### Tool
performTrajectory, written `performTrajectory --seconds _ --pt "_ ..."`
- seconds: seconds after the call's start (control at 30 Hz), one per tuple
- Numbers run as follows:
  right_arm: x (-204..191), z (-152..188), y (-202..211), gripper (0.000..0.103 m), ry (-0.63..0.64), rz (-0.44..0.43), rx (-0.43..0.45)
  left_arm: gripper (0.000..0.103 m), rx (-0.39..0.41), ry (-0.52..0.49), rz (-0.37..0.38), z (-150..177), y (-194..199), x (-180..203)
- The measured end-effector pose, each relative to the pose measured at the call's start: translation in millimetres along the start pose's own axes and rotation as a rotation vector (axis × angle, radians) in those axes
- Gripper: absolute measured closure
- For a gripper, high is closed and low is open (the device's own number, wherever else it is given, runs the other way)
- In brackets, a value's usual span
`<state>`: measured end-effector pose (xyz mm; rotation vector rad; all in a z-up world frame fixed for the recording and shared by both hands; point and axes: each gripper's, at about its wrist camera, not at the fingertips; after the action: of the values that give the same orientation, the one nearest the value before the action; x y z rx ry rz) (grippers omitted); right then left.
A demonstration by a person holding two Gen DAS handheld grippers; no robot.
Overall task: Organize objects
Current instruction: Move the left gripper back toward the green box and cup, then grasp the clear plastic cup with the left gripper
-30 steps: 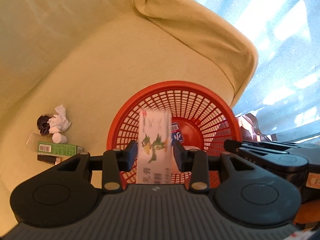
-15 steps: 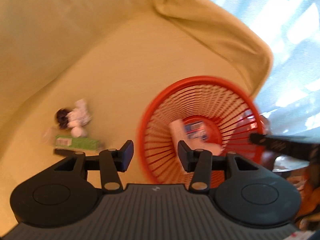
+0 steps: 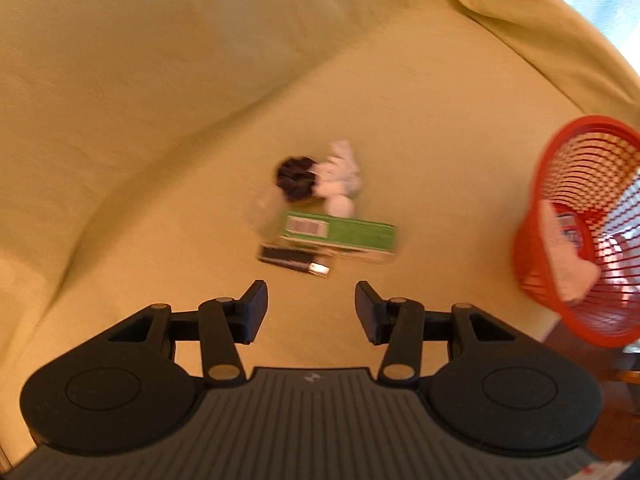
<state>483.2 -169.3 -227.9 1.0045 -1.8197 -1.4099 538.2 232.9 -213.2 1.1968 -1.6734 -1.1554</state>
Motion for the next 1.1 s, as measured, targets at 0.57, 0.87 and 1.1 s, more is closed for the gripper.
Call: performTrajectory --seconds 0.57,0.87,1.1 --pt "3.1 7.8 -1.6 0.097 -0.112 0.089 -0.026 0.061 0.001 -0.228 0.014 -29.4 -67.6 -39.5" --pt "0.2 12.2 -0.1 0.097 -0.155 0.125 -0.029 0.062 -0.039 -0.314 0.072 -40.0 -101.5 -45.2" --pt "-2.3 14.1 2.8 0.097 -0.167 0.143 -0.024 0.063 -0.057 -0.347 0.114 -48.0 -120.7 -46.5"
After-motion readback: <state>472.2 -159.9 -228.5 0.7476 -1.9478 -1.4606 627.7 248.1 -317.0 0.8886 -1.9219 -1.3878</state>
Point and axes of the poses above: each gripper's, at about its wrist camera, not at the fingertips, and y roughly against the way its jaws point, x to its right, z to its underside, and after that the axes turned 7 degrees about z, right-handed
